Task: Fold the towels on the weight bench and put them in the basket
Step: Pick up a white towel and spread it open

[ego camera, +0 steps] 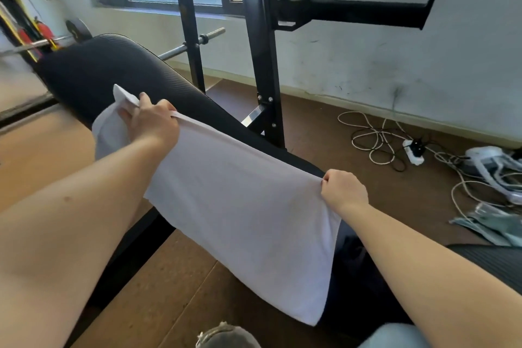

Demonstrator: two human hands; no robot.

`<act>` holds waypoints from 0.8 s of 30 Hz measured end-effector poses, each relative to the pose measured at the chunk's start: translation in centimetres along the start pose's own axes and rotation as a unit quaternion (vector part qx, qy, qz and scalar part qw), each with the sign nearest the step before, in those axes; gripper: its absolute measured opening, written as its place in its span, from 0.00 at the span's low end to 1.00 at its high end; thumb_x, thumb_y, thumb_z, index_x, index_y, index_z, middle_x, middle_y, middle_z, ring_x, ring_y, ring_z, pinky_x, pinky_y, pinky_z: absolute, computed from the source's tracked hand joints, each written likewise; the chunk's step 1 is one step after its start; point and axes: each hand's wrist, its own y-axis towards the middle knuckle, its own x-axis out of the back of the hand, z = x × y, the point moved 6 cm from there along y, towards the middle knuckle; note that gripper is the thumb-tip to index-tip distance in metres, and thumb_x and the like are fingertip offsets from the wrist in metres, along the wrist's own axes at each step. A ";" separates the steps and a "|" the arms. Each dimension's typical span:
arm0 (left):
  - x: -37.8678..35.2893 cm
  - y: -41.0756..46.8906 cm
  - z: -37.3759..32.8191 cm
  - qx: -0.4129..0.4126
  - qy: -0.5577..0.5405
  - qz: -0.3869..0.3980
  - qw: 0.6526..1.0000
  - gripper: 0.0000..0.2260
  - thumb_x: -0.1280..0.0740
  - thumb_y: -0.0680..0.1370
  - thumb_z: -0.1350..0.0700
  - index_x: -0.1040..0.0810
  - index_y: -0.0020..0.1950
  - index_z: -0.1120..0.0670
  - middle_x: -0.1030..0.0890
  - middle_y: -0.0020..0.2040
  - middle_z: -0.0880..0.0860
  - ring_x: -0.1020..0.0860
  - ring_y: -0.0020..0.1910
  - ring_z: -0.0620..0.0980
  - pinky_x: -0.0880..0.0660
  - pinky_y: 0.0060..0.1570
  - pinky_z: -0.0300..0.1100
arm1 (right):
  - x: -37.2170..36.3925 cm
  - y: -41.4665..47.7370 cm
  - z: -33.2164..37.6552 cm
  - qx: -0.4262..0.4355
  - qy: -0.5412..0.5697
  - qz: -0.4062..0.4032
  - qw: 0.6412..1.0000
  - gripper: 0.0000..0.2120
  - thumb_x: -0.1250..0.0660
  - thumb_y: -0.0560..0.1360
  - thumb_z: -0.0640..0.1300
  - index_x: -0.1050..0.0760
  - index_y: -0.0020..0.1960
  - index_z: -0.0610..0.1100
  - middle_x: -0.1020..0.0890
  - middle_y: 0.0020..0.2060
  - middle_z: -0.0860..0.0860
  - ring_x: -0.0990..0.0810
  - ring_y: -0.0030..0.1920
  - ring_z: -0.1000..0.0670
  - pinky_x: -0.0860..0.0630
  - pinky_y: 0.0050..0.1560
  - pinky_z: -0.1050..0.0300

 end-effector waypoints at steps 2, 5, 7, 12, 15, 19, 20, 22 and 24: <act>-0.1 0.8 -1.1 -0.019 -0.012 0.005 1.000 0.14 0.39 0.79 0.55 0.19 0.62 0.49 0.32 0.72 0.63 0.30 0.67 0.70 0.44 0.74 0.62 | -0.3 0.5 -0.2 -0.007 -0.006 -0.007 1.000 0.11 0.42 0.83 0.47 0.21 0.55 0.48 0.17 0.50 0.47 0.20 0.50 0.43 0.23 0.50 0.48; -0.1 2.2 -2.6 -0.049 -0.036 0.010 0.998 0.14 0.37 0.80 0.54 0.20 0.64 0.49 0.39 0.79 0.62 0.33 0.73 0.68 0.47 0.75 0.63 | -0.6 1.0 -0.5 -0.017 -0.009 -0.011 1.000 0.11 0.43 0.83 0.47 0.22 0.56 0.48 0.18 0.52 0.47 0.21 0.52 0.43 0.24 0.50 0.48; 0.2 2.5 -3.5 -0.063 -0.068 0.001 0.996 0.17 0.35 0.80 0.53 0.26 0.69 0.47 0.47 0.82 0.61 0.37 0.76 0.65 0.47 0.74 0.64 | -0.5 0.9 -0.6 -0.020 -0.015 -0.024 0.999 0.10 0.43 0.83 0.46 0.24 0.58 0.47 0.20 0.55 0.46 0.23 0.56 0.42 0.26 0.52 0.47; 2.5 -0.6 -4.0 -0.099 -0.103 -0.093 0.985 0.24 0.31 0.78 0.56 0.33 0.73 0.50 0.42 0.78 0.61 0.31 0.70 0.68 0.33 0.69 0.61 | 0.1 -0.4 1.6 0.062 0.053 -0.106 0.991 0.16 0.40 0.83 0.49 0.27 0.69 0.47 0.26 0.66 0.45 0.29 0.66 0.41 0.28 0.60 0.43; 1.1 -2.7 -4.3 -0.087 0.020 0.000 0.996 0.27 0.37 0.79 0.42 0.35 0.76 0.48 0.36 0.75 0.58 0.34 0.72 0.63 0.37 0.70 0.63 | -0.7 -1.1 4.9 0.159 0.117 -0.068 0.978 0.23 0.39 0.83 0.53 0.31 0.76 0.47 0.30 0.75 0.44 0.33 0.75 0.39 0.33 0.71 0.41; -1.2 -3.7 -3.3 -0.069 0.106 0.102 0.987 0.37 0.50 0.77 0.28 0.49 0.82 0.42 0.54 0.83 0.55 0.56 0.80 0.66 0.54 0.69 0.76 | -3.2 -1.3 8.3 0.170 0.087 0.059 0.980 0.30 0.48 0.83 0.65 0.49 0.82 0.60 0.51 0.84 0.50 0.56 0.83 0.44 0.54 0.78 0.32; -1.4 -3.6 -3.1 -0.073 0.111 0.109 0.985 0.38 0.52 0.76 0.26 0.52 0.82 0.41 0.58 0.83 0.54 0.59 0.80 0.67 0.56 0.69 0.77 | -4.0 -1.3 8.6 0.163 0.075 0.089 0.980 0.31 0.51 0.82 0.68 0.53 0.82 0.63 0.57 0.84 0.53 0.62 0.83 0.46 0.59 0.77 0.29; -1.7 -3.2 -2.9 -0.078 0.132 0.121 0.981 0.40 0.58 0.73 0.23 0.59 0.82 0.38 0.63 0.83 0.52 0.64 0.79 0.67 0.59 0.68 0.79 | -4.8 -1.0 8.5 0.150 0.063 0.121 0.979 0.34 0.54 0.79 0.74 0.60 0.80 0.68 0.64 0.82 0.57 0.69 0.81 0.49 0.67 0.75 0.28; -1.9 -2.6 -3.2 -0.082 0.148 0.125 0.978 0.41 0.61 0.71 0.20 0.63 0.81 0.36 0.66 0.83 0.51 0.66 0.79 0.68 0.59 0.65 0.81 | -4.9 -0.4 8.1 0.142 0.062 0.119 0.981 0.35 0.57 0.76 0.77 0.63 0.79 0.70 0.66 0.81 0.60 0.71 0.80 0.51 0.68 0.74 0.26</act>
